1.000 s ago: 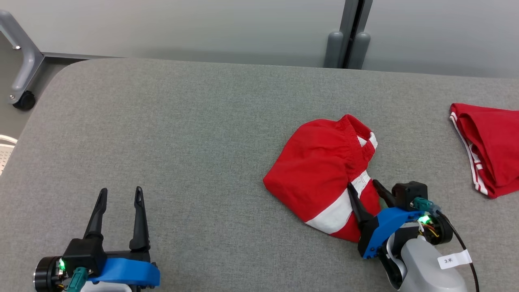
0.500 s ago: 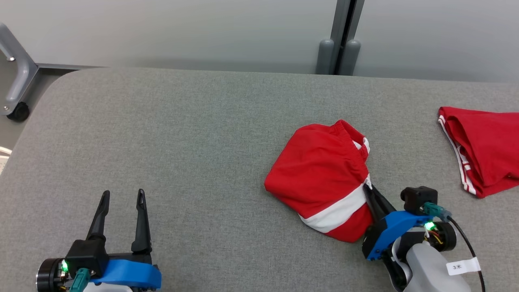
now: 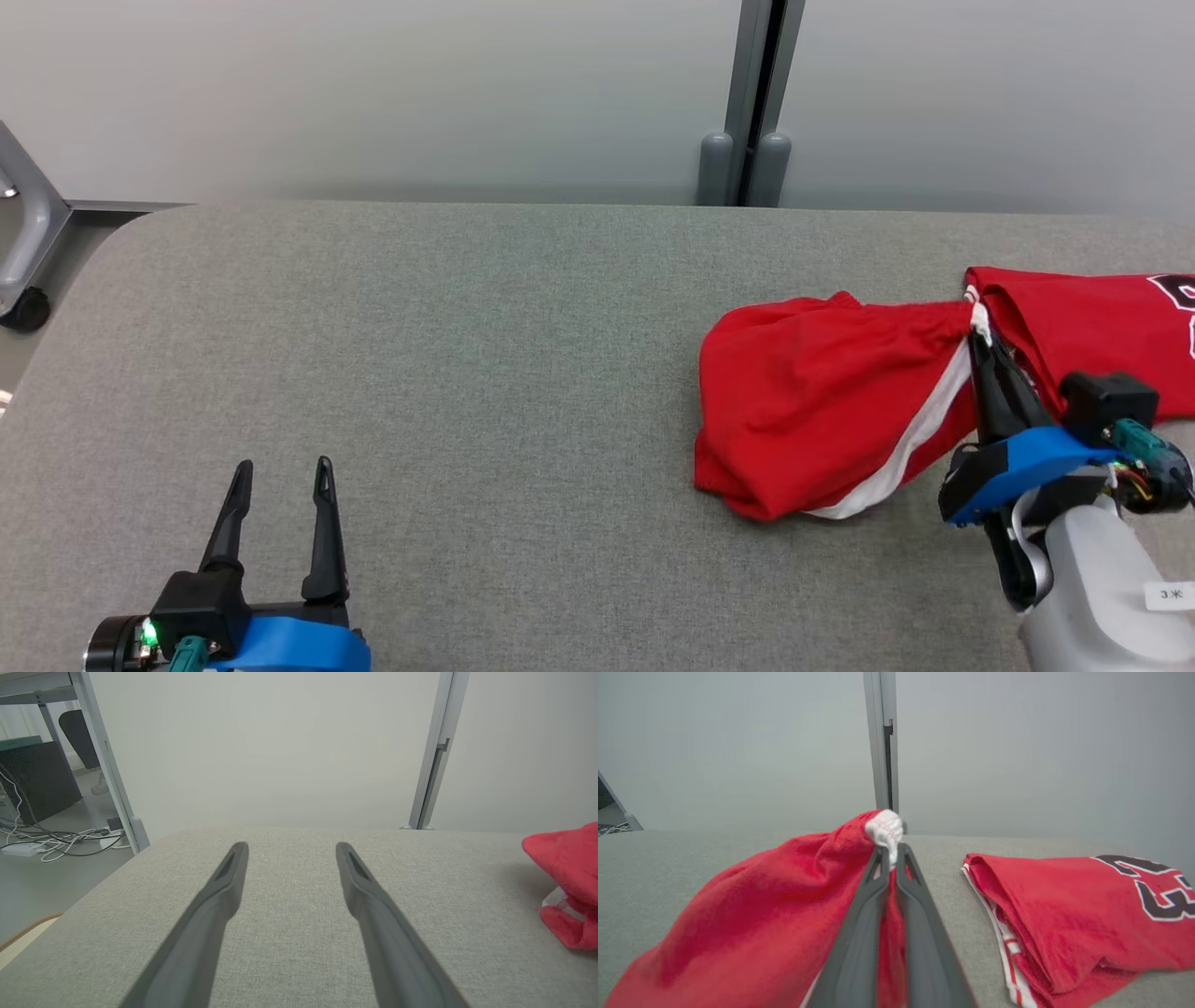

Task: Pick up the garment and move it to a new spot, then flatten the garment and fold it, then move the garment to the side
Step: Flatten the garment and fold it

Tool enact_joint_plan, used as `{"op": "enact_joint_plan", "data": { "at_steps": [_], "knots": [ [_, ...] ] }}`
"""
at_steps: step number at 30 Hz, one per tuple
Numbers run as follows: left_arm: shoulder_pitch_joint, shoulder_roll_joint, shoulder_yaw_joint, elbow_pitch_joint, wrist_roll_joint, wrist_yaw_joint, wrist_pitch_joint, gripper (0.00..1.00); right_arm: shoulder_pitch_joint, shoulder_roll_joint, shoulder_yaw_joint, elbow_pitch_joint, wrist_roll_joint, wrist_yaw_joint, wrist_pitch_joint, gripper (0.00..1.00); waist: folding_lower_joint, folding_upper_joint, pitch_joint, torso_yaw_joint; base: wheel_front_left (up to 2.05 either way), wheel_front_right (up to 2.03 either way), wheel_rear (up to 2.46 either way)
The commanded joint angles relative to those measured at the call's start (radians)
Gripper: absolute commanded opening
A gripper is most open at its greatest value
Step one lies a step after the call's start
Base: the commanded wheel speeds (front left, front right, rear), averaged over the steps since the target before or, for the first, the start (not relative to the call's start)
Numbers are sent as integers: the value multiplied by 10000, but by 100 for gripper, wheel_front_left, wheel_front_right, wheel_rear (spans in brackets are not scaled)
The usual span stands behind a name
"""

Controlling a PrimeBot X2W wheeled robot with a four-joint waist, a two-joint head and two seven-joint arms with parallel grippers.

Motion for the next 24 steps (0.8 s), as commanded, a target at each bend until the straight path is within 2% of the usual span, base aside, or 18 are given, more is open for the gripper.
{"op": "enact_joint_plan", "data": {
  "at_steps": [1, 5, 9, 14, 24],
  "knots": [
    [40, -7, -34, -34, -20, -23, -42, 100, -220, 74, 173, -354, -142, 1, -34, 0, 1, 0, -29, 19, 0, 0, 0],
    [-4, -11, -107, -39, -46, -31, -42, 100, -367, 298, 692, -771, -173, 3, -33, 0, 1, 0, -53, 133, 0, 0, 0],
    [-3, -15, -142, -78, -147, 64, -42, 100, -494, 620, 1853, -1133, -3, 1, -33, 0, 1, 0, -84, 421, 0, 0, 0],
    [-43, -23, -179, -46, -253, 109, -42, 100, -517, 831, 3749, -1094, 465, 1, -33, 0, 1, 0, -59, 900, 0, 0, 0],
    [-195, -26, -538, 122, -566, 185, -42, 100, -686, 841, 8118, -972, 2713, 3, -34, 0, 1, 0, 160, 1671, 0, 0, 0]
  ]
}}
